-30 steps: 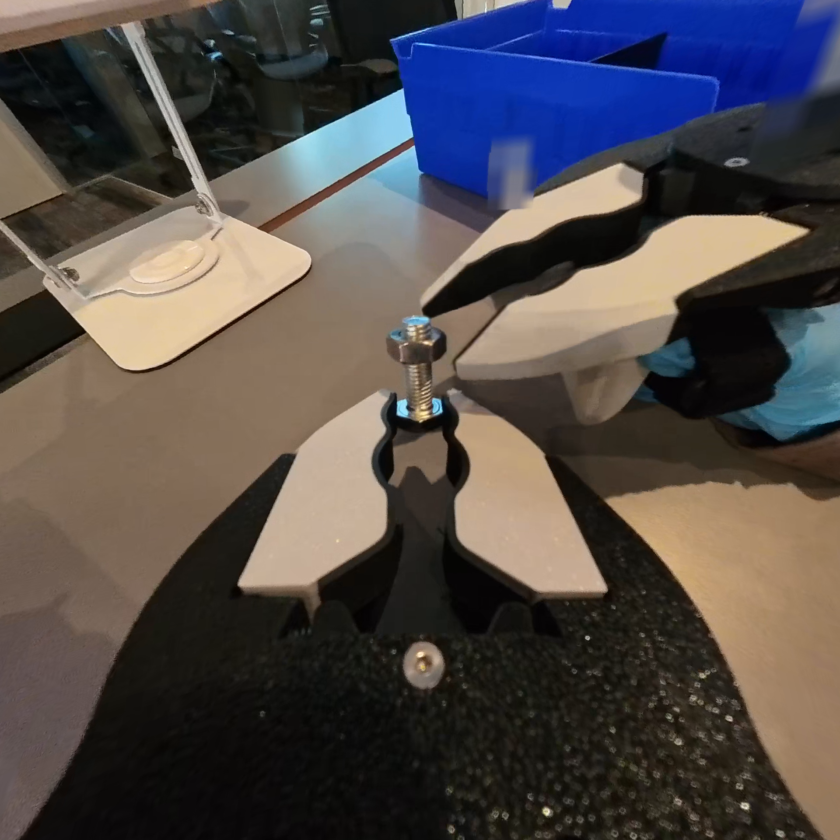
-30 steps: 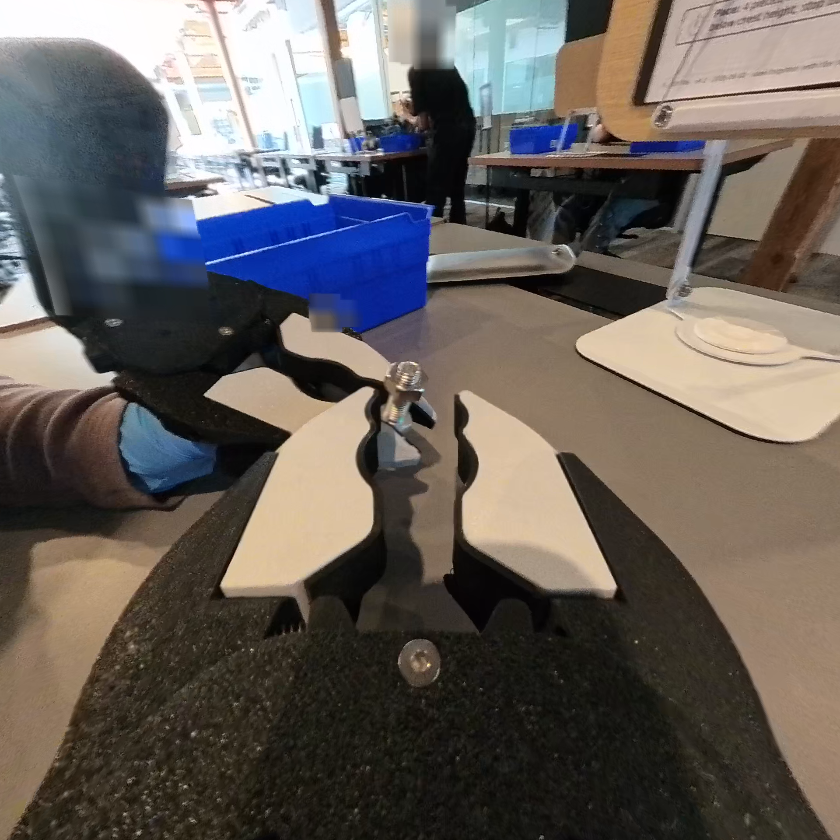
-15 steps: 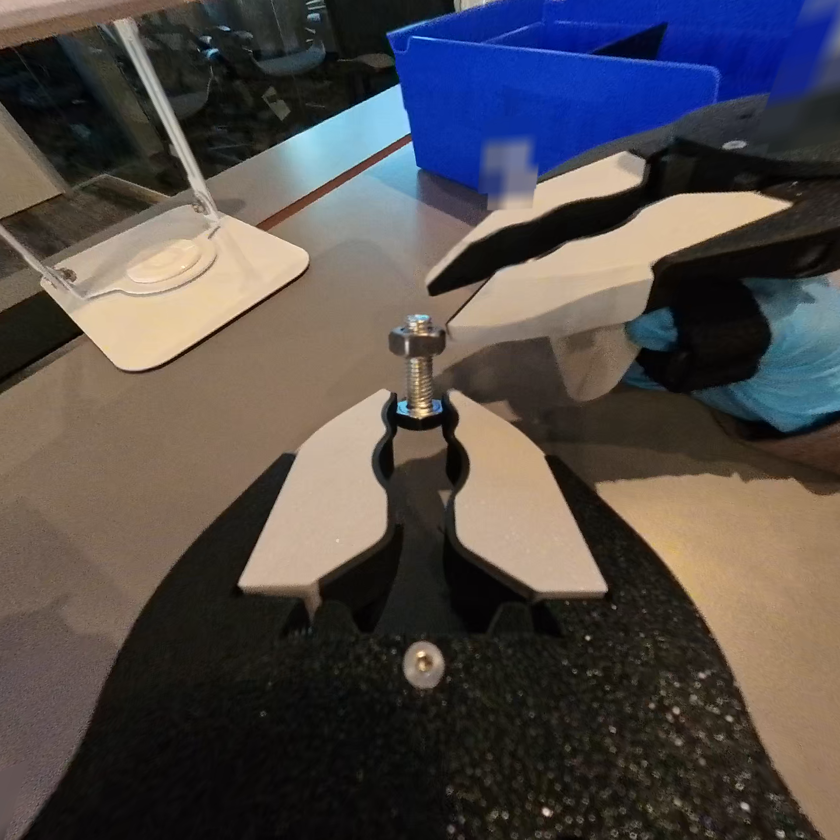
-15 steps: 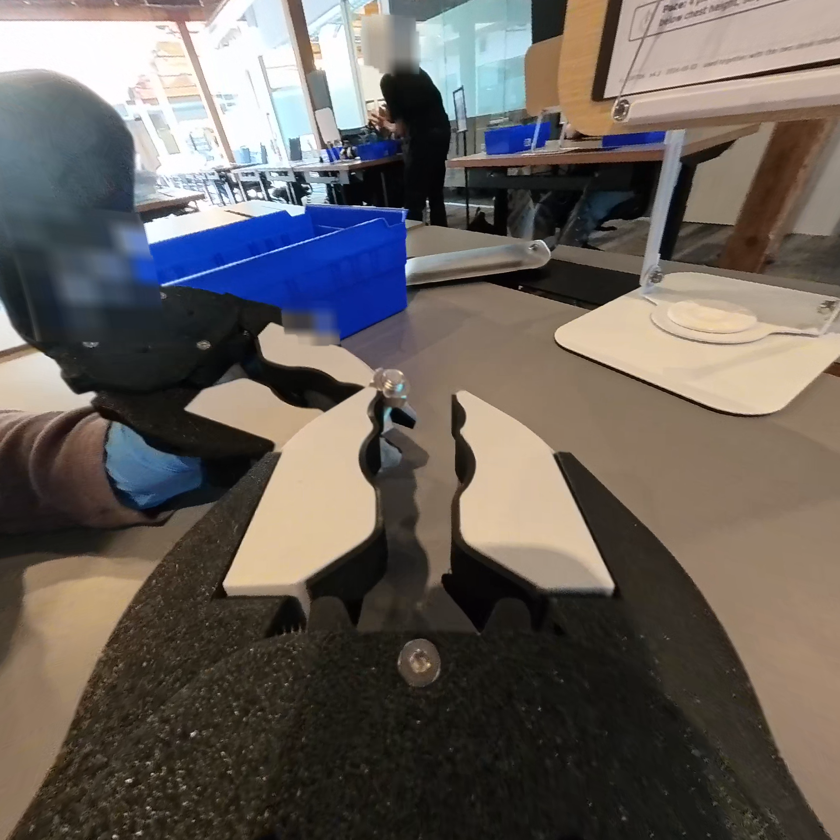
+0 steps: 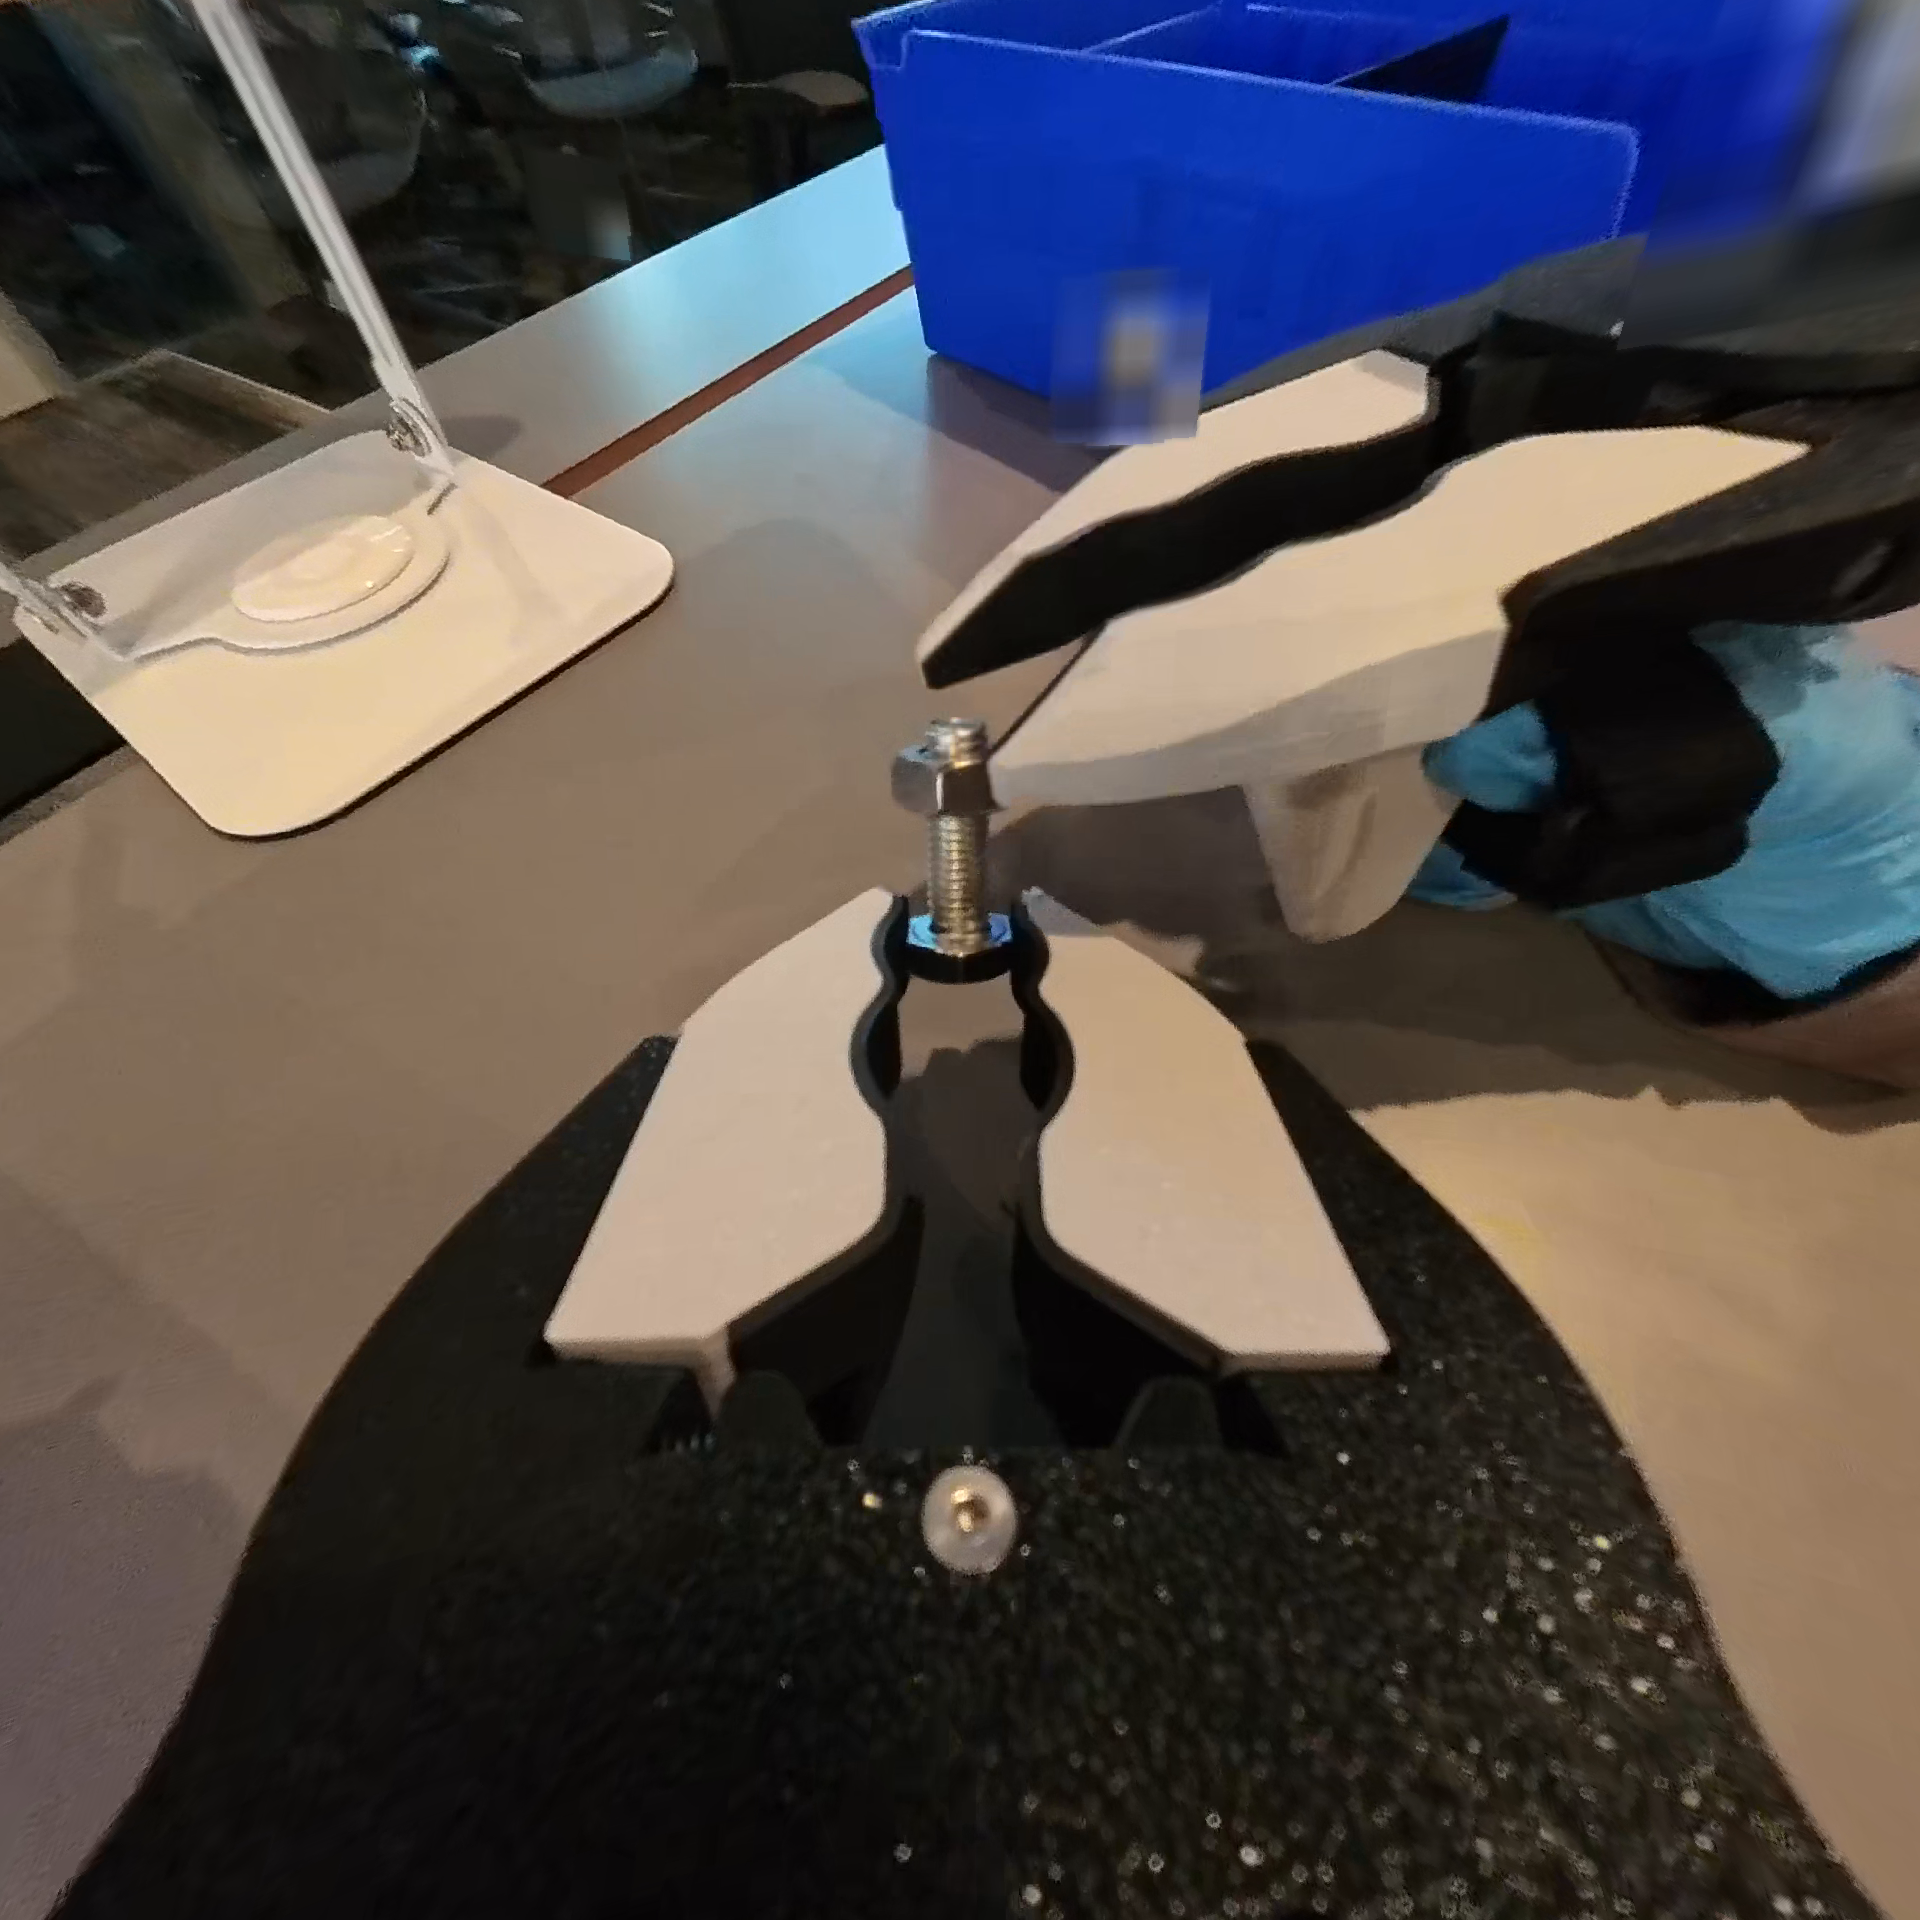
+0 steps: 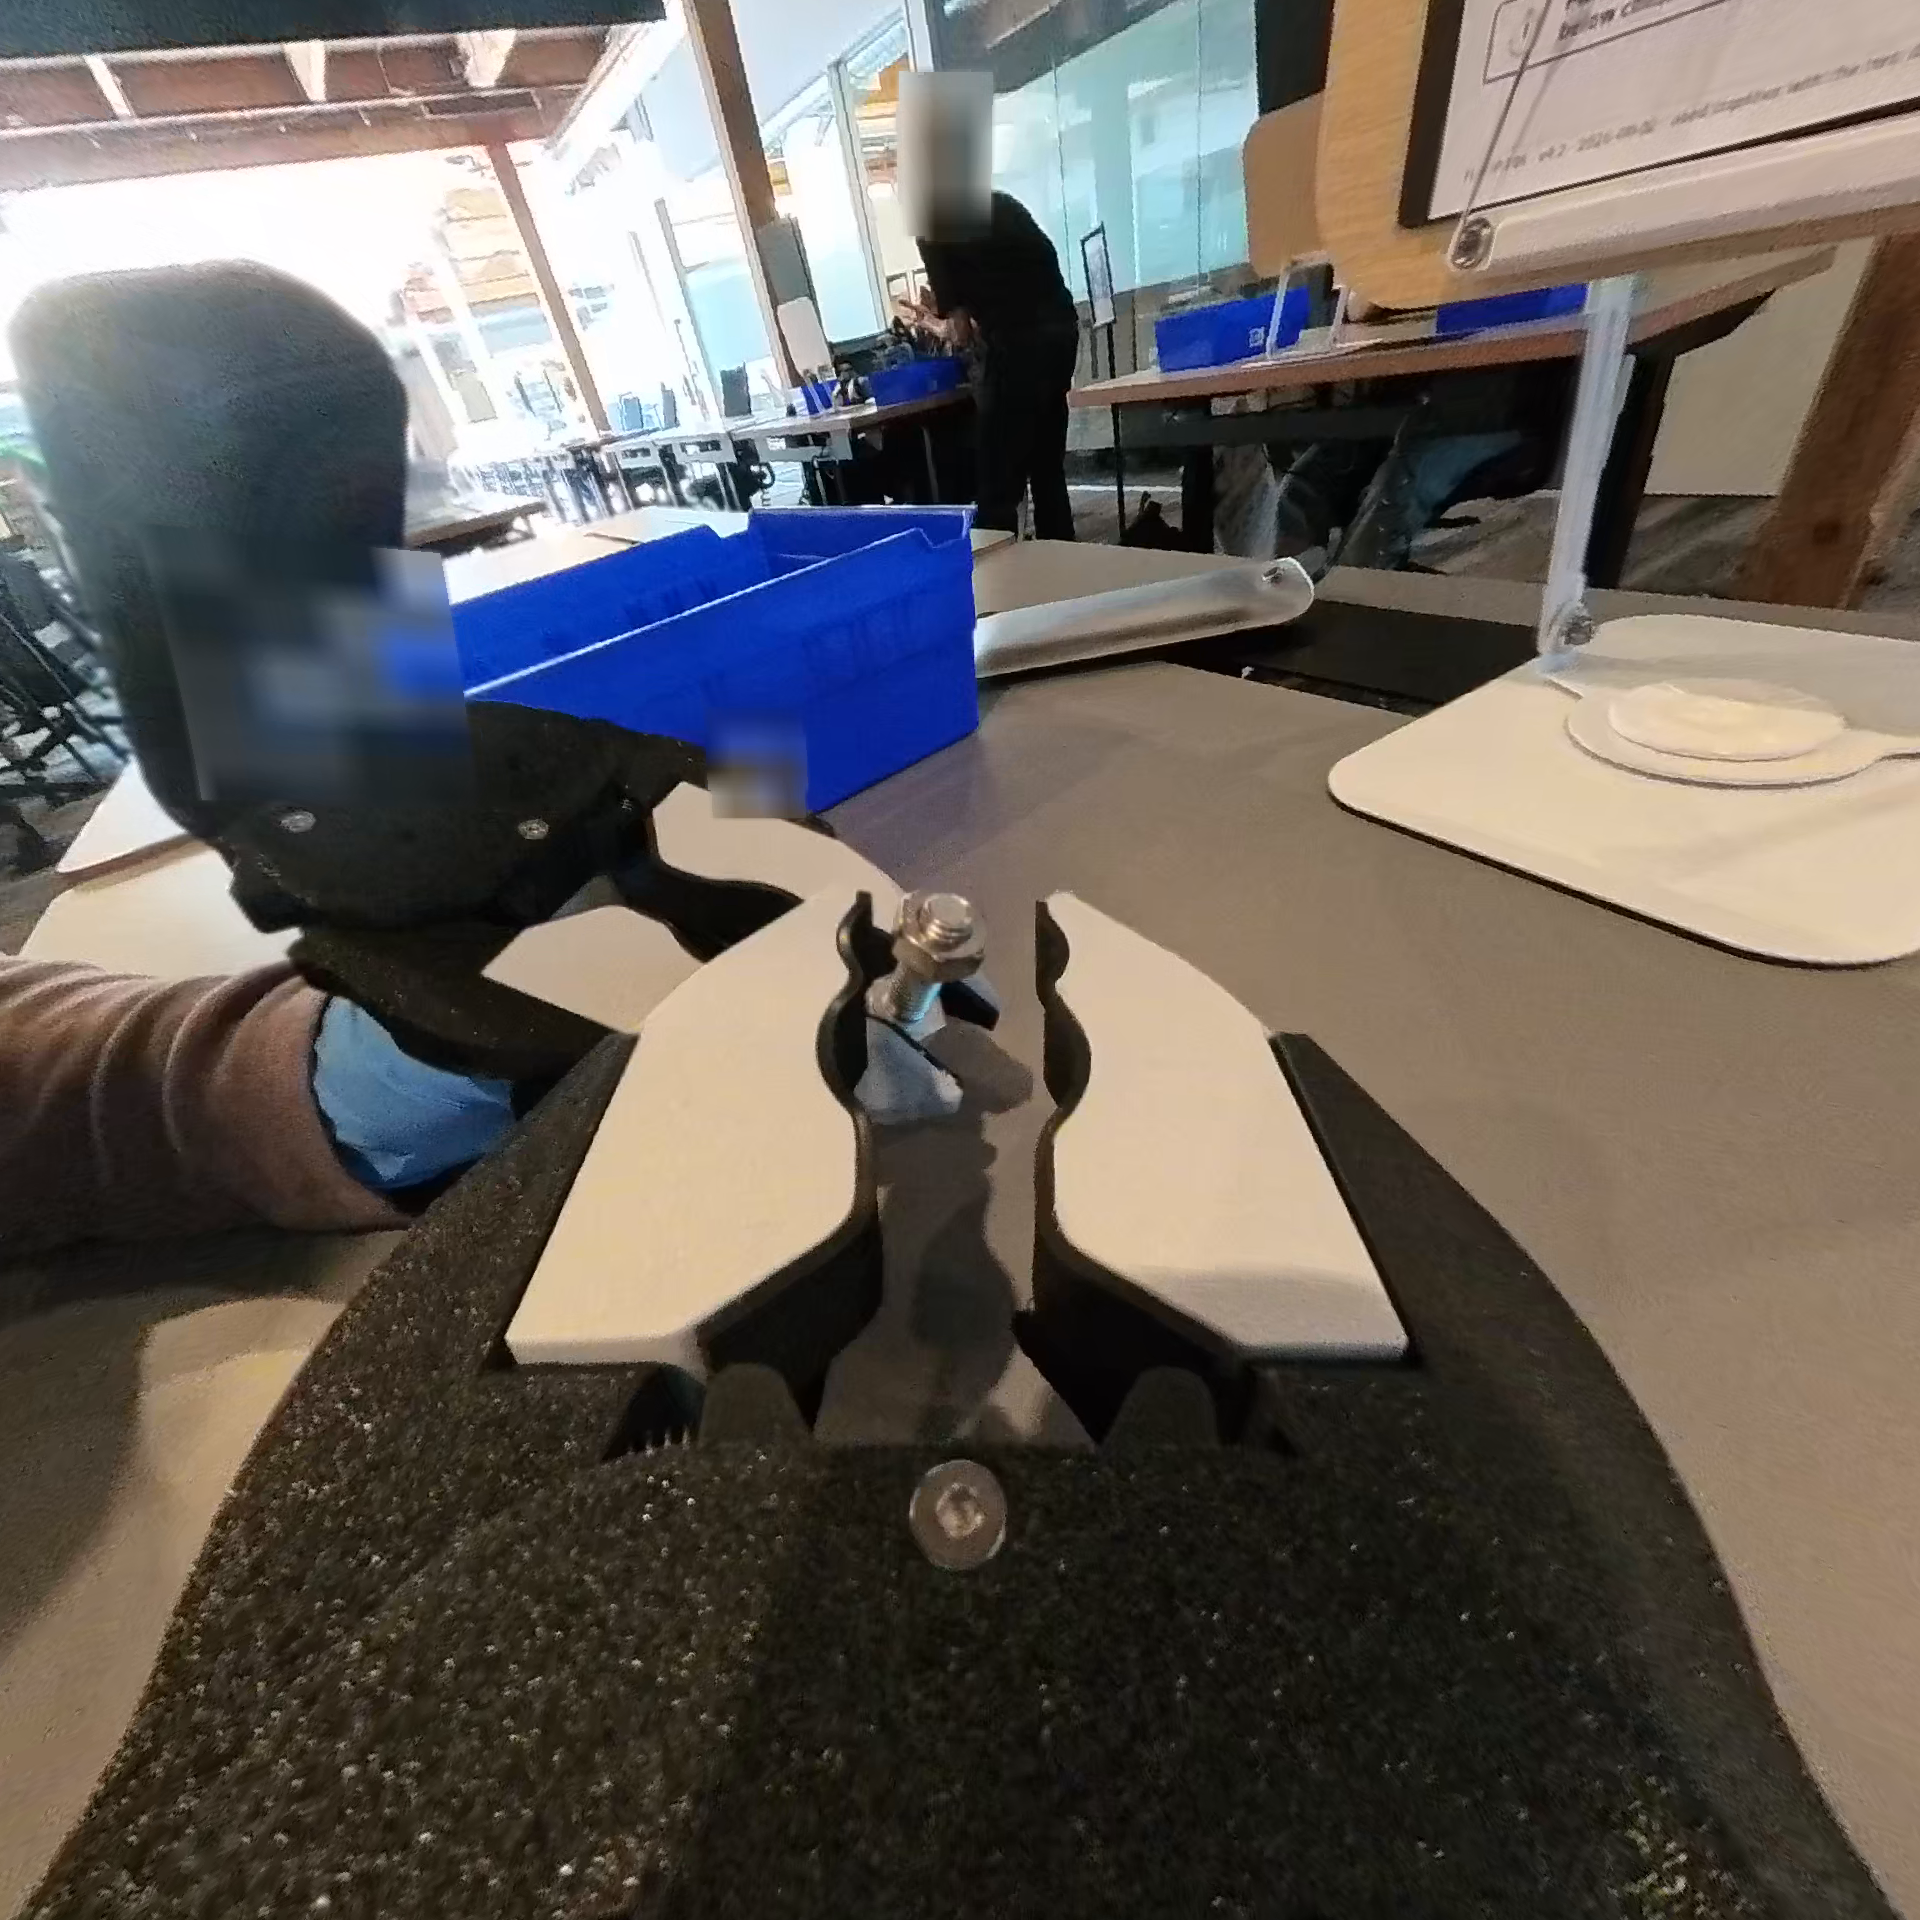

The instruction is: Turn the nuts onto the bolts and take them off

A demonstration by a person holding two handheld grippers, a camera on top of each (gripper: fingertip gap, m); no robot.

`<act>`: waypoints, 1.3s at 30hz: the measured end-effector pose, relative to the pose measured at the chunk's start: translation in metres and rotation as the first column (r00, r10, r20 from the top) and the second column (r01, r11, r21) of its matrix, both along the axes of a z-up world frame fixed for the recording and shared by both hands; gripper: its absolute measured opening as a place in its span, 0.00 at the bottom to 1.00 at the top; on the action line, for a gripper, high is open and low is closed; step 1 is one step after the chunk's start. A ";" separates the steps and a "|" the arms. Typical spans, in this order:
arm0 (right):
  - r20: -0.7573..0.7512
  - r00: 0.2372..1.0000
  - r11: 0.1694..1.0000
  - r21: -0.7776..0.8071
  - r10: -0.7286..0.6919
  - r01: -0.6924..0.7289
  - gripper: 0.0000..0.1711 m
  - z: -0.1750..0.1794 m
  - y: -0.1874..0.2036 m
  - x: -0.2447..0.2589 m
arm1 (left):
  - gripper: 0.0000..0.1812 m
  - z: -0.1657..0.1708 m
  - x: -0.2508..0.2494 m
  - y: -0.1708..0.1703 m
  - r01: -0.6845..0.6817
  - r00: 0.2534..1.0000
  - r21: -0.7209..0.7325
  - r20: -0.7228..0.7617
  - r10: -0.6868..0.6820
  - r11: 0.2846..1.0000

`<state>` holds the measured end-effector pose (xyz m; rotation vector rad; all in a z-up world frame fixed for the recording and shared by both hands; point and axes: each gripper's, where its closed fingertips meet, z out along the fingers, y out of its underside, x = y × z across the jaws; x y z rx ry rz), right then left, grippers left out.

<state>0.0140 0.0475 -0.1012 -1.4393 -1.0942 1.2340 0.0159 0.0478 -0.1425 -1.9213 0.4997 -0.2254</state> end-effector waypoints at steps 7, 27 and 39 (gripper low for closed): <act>0.033 0.997 0.998 0.017 -0.068 0.067 0.15 -0.004 0.007 0.004 | 0.10 0.006 -0.004 0.000 -0.018 0.999 0.030 0.039 0.017 0.999; 0.024 0.993 0.992 0.050 -0.118 0.117 0.12 -0.002 0.012 0.009 | 0.10 0.010 -0.006 0.000 -0.028 0.998 0.054 0.061 0.025 0.998; 0.007 0.986 0.986 -0.007 -0.168 0.168 0.12 -0.001 0.023 0.016 | 0.10 0.023 -0.004 -0.003 -0.005 0.996 0.145 0.087 -0.008 0.989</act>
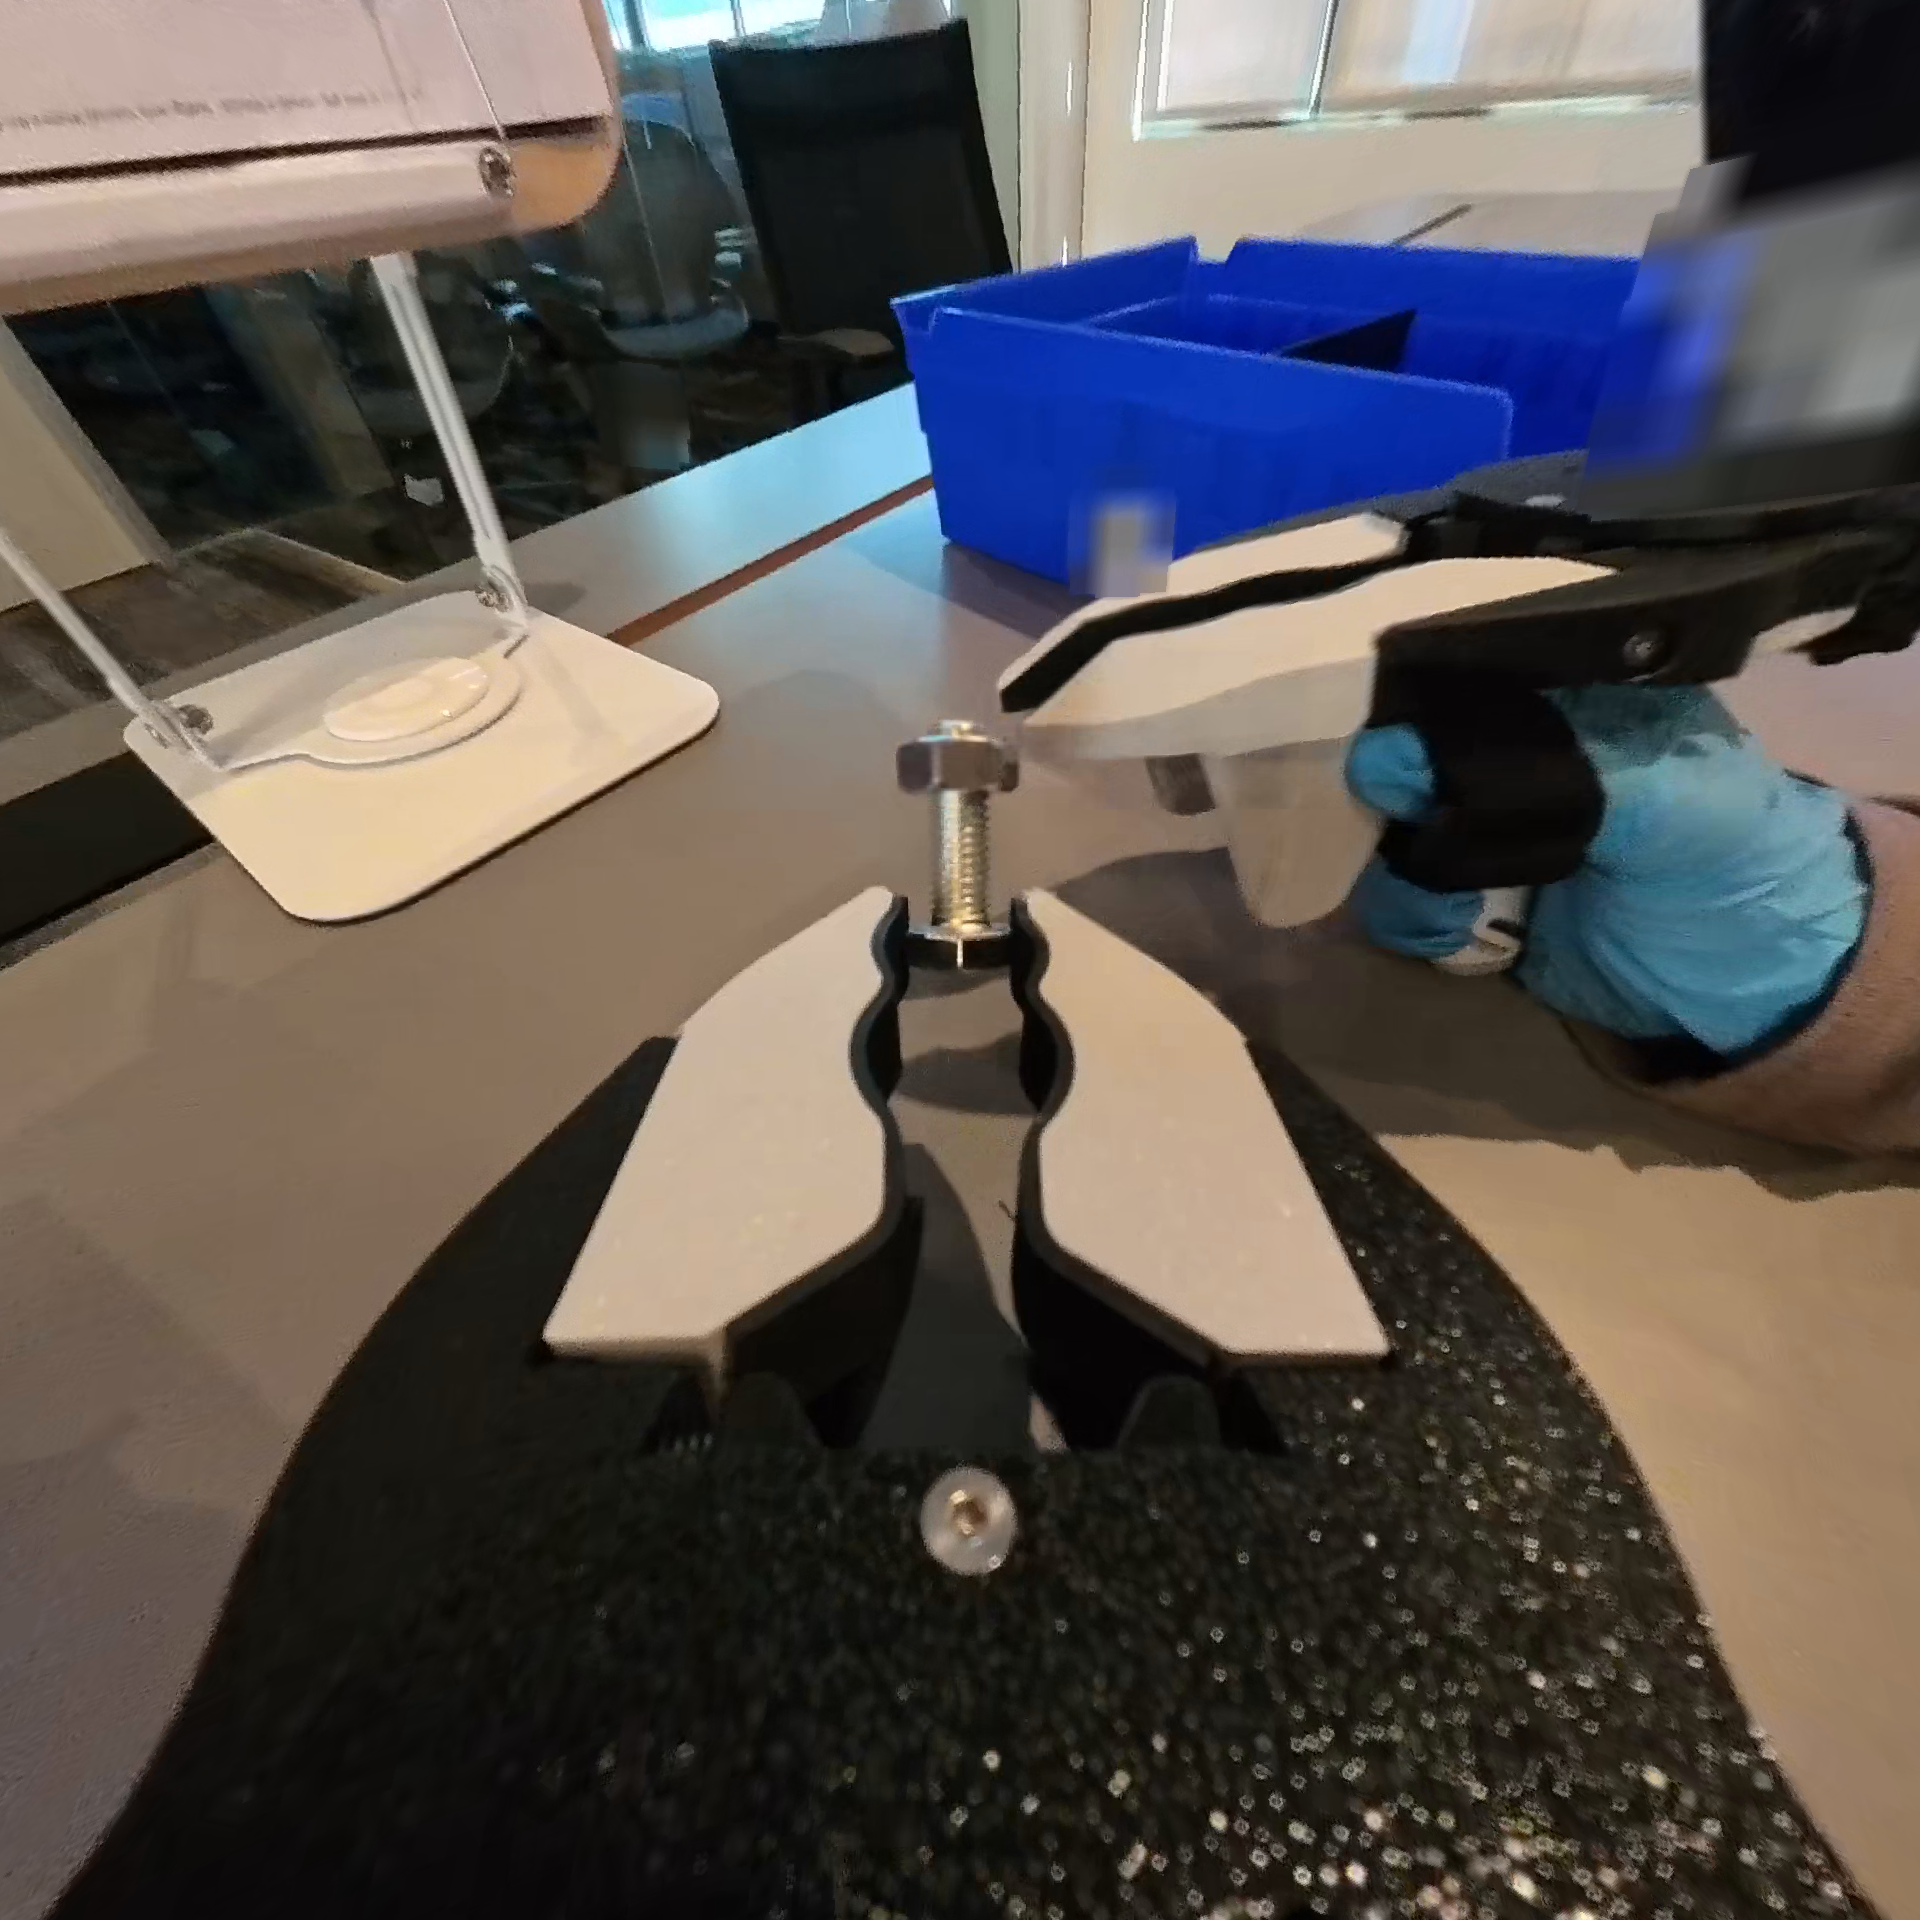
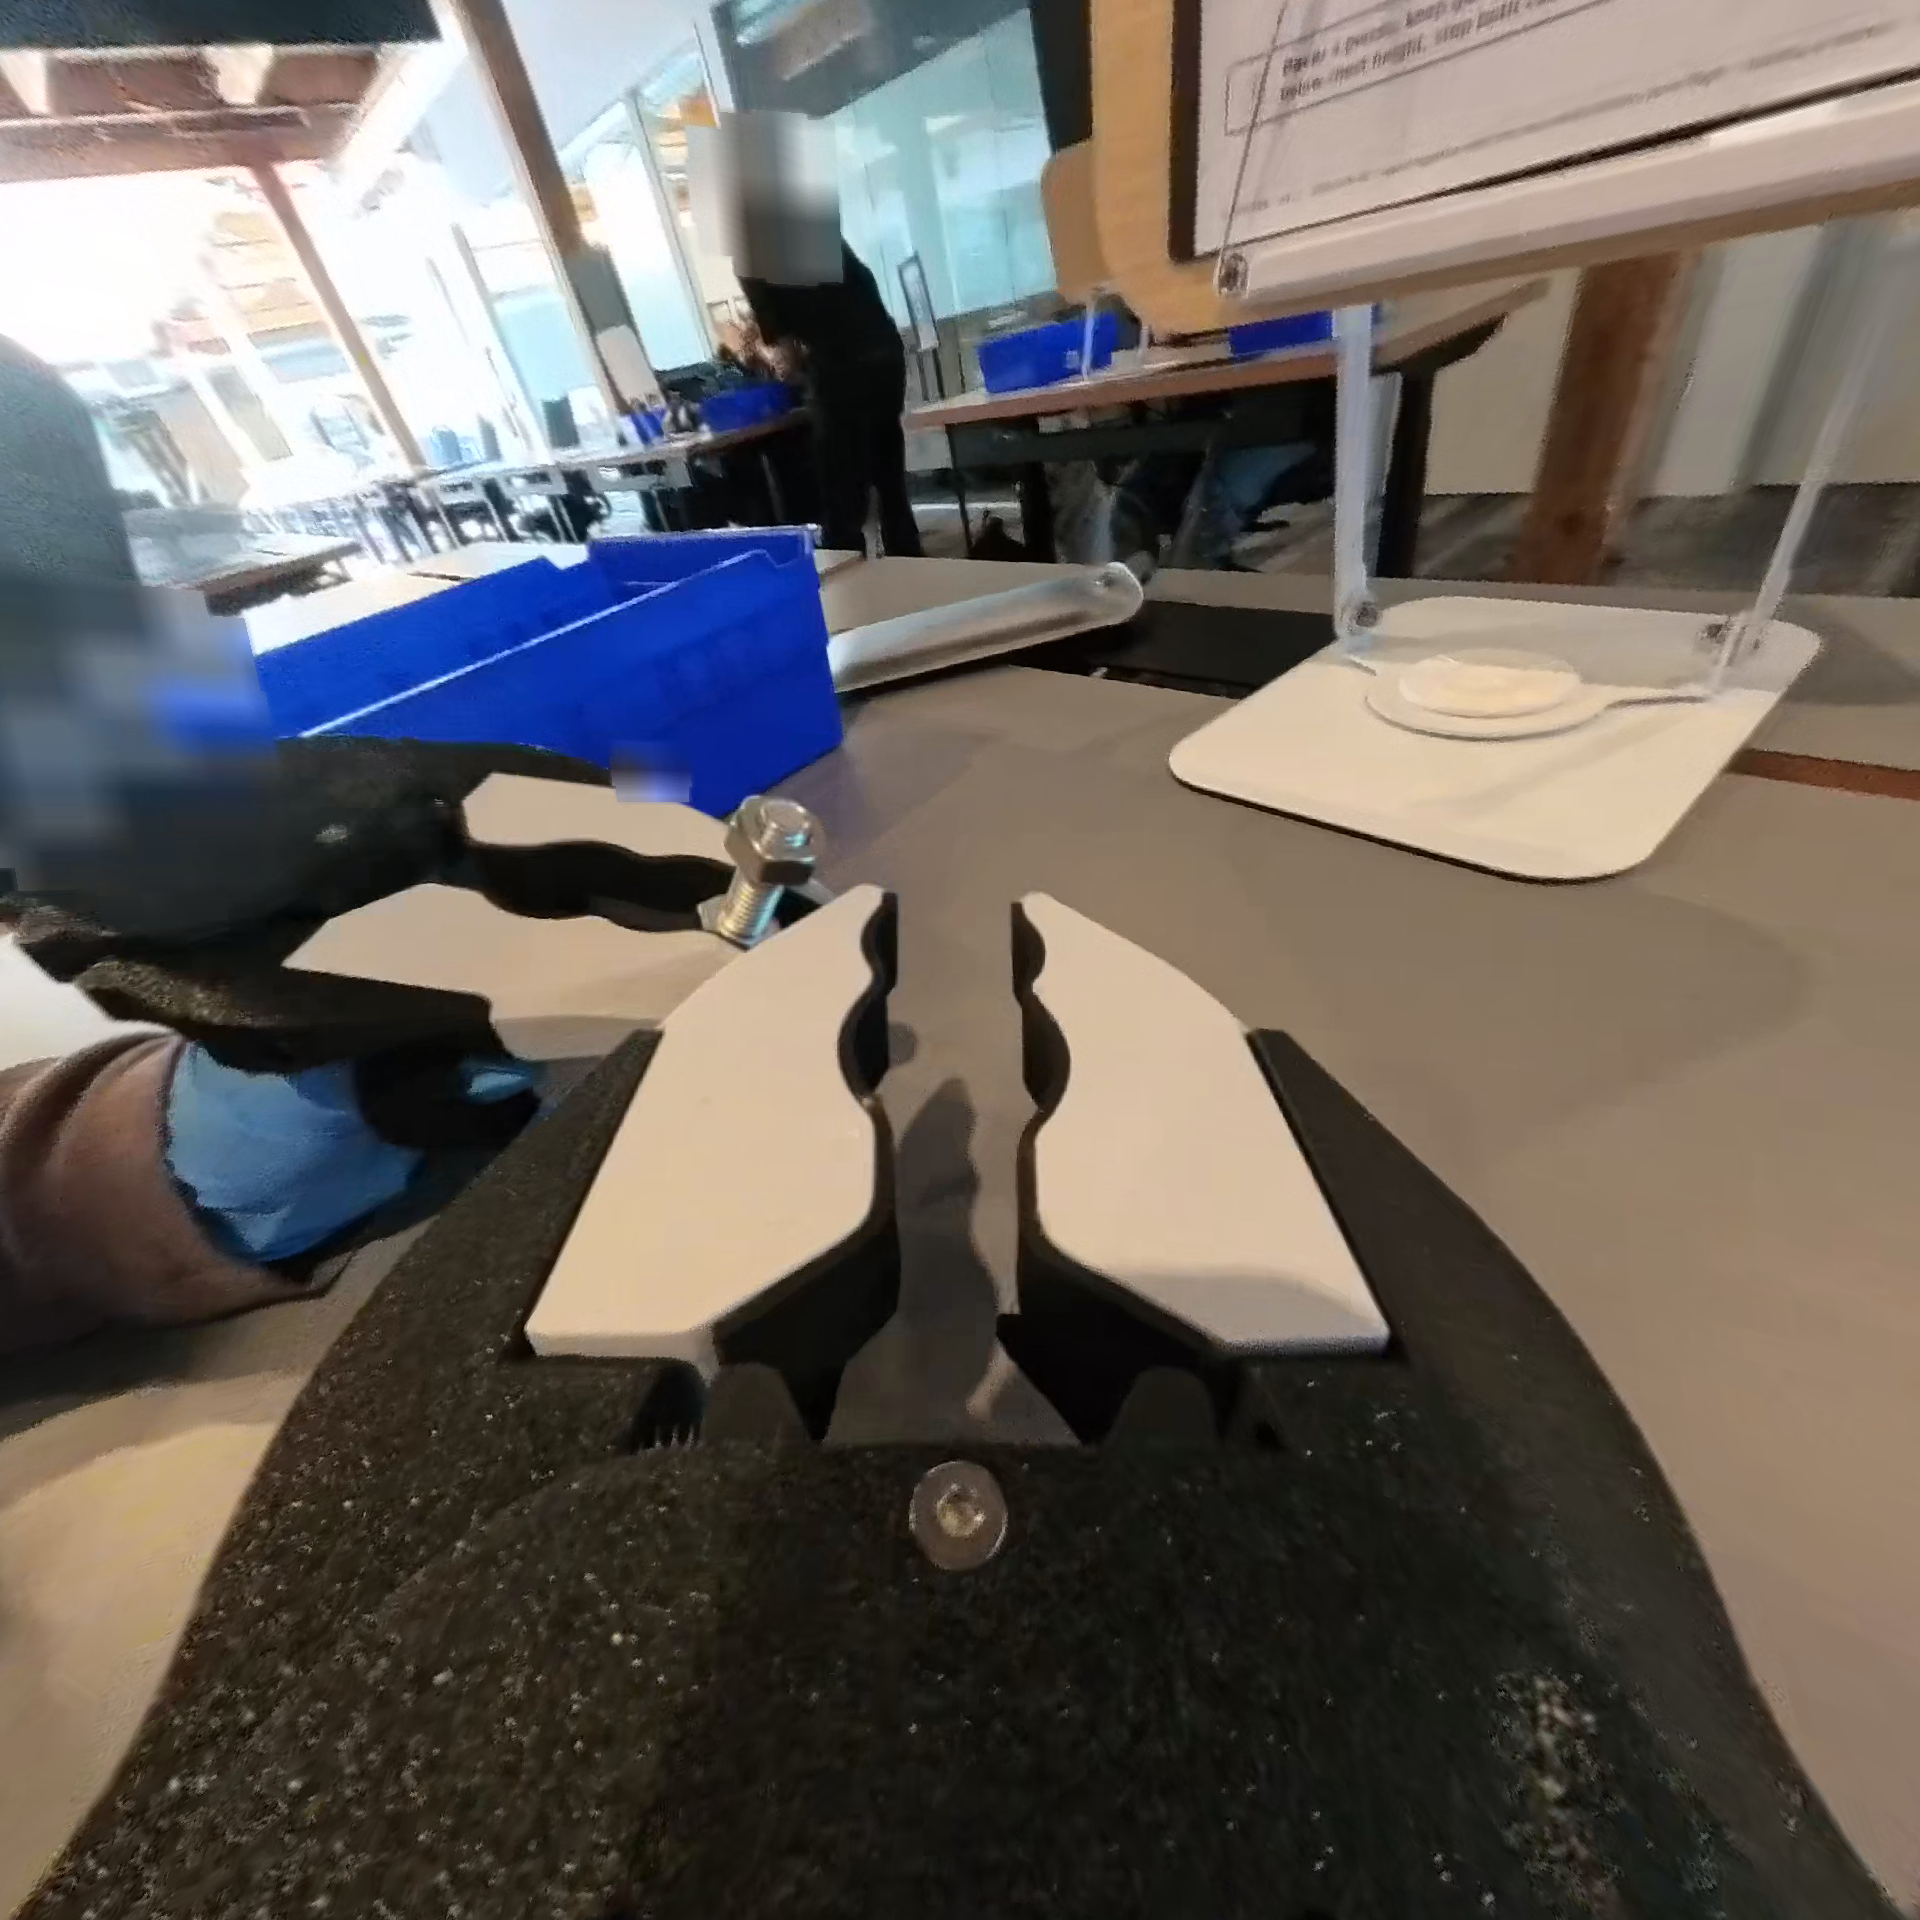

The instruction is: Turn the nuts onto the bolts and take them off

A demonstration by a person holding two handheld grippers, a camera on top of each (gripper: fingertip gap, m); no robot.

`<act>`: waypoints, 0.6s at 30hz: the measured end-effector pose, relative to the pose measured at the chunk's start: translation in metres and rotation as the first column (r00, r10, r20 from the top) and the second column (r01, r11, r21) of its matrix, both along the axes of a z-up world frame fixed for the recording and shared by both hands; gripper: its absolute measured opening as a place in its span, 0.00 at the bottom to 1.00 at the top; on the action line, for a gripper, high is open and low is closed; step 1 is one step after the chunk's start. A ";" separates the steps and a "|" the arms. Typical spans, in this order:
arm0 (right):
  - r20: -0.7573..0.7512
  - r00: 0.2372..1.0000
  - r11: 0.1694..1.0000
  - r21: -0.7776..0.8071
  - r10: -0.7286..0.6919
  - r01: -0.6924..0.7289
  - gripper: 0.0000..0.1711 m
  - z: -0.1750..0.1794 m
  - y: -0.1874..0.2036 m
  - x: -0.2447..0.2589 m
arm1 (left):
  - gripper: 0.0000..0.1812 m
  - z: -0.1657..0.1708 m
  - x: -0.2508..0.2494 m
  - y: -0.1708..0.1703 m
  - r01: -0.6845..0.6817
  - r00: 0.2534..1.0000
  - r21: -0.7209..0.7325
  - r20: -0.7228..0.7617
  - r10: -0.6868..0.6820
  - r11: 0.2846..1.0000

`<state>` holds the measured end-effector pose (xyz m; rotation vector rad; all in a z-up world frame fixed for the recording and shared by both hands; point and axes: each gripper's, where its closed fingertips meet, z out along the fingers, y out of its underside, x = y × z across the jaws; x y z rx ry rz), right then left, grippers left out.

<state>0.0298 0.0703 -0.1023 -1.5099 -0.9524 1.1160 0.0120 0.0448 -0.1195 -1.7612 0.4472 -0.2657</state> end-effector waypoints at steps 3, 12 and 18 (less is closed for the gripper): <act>-0.131 0.980 0.988 -0.017 0.151 -0.154 0.19 0.016 -0.020 -0.003 | 0.10 0.003 0.000 0.000 0.012 1.000 0.016 0.011 -0.012 1.000; -0.174 0.981 0.995 -0.036 0.084 -0.092 0.19 0.022 -0.011 0.006 | 0.10 0.012 0.004 -0.004 0.042 0.999 0.102 0.004 -0.042 0.994; -0.173 0.970 0.982 -0.043 0.173 -0.183 0.23 0.021 -0.026 -0.005 | 0.10 0.014 0.011 -0.007 0.065 0.997 0.133 -0.041 -0.060 0.989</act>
